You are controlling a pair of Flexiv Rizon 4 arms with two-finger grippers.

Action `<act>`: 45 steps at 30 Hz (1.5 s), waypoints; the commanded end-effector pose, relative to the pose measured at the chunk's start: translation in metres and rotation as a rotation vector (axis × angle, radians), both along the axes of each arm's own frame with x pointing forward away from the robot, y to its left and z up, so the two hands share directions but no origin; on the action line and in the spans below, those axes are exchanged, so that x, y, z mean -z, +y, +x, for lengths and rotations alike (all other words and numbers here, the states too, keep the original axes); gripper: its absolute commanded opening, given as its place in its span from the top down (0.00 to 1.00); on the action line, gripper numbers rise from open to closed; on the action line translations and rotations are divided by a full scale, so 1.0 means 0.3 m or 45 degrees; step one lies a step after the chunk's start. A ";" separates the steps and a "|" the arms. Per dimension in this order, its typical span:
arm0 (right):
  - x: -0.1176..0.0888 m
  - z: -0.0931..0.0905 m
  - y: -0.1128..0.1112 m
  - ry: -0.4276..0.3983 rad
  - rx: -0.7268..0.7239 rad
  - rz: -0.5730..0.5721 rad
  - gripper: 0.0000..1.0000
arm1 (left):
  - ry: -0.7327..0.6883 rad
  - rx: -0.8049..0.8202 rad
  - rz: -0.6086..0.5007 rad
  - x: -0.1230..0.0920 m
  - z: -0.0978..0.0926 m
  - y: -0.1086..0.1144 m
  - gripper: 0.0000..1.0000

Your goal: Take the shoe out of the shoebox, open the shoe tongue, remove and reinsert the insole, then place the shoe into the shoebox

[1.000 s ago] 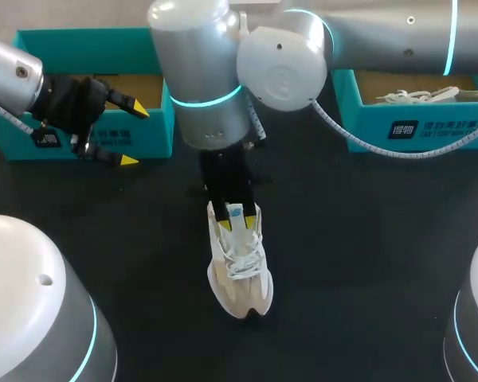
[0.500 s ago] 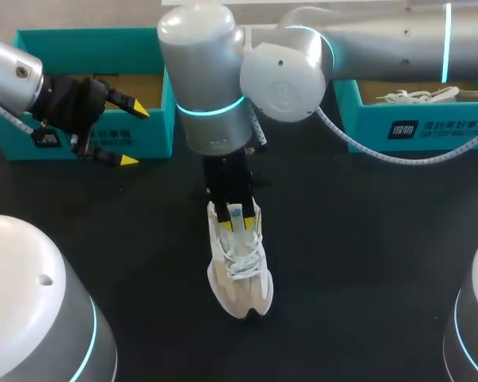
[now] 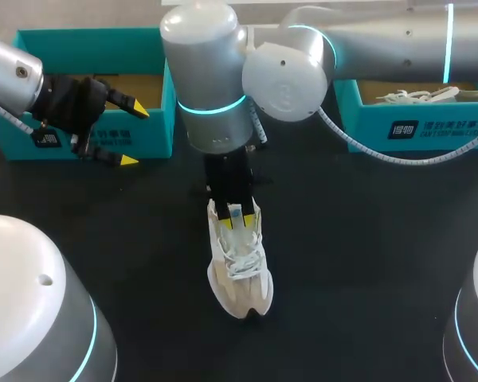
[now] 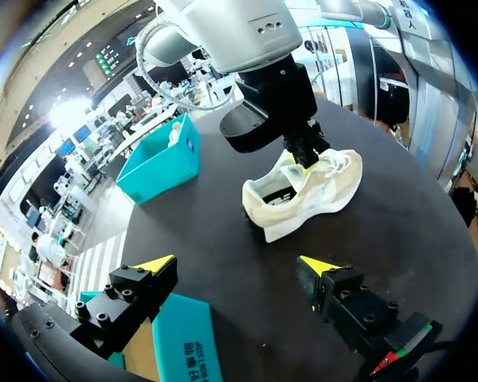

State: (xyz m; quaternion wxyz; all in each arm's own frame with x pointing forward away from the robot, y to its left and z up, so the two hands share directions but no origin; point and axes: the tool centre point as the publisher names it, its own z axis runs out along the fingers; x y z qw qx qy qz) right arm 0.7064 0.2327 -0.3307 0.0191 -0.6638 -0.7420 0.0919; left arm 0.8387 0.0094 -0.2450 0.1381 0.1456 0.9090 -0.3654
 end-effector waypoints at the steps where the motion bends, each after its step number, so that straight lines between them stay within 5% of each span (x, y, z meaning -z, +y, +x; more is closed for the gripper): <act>1: 0.016 -0.004 -0.013 0.018 0.002 0.008 0.72 | 0.001 0.000 0.004 -0.001 -0.002 0.001 0.00; 24: 0.001 0.021 -0.014 0.001 -0.108 0.044 0.67 | 0.001 0.000 0.004 -0.001 -0.002 0.001 0.00; 28: -0.055 0.025 -0.024 -0.102 -0.307 0.002 0.68 | 0.001 0.000 0.004 -0.001 -0.002 0.001 0.00; 31: -0.098 0.031 0.007 -0.205 -0.689 -0.092 0.84 | 0.001 0.000 0.004 -0.001 -0.002 0.001 0.00; 33: -0.126 0.045 0.030 -0.258 -0.814 -0.082 0.62 | 0.001 0.000 0.004 -0.001 -0.002 0.001 0.00; 34: -0.137 0.061 0.025 -0.275 -0.800 -0.142 0.03 | 0.001 0.000 0.004 -0.001 -0.002 0.001 0.00; 45: -0.137 0.061 0.025 -0.275 -0.800 -0.142 0.00 | 0.001 0.000 0.004 -0.001 -0.002 0.001 0.00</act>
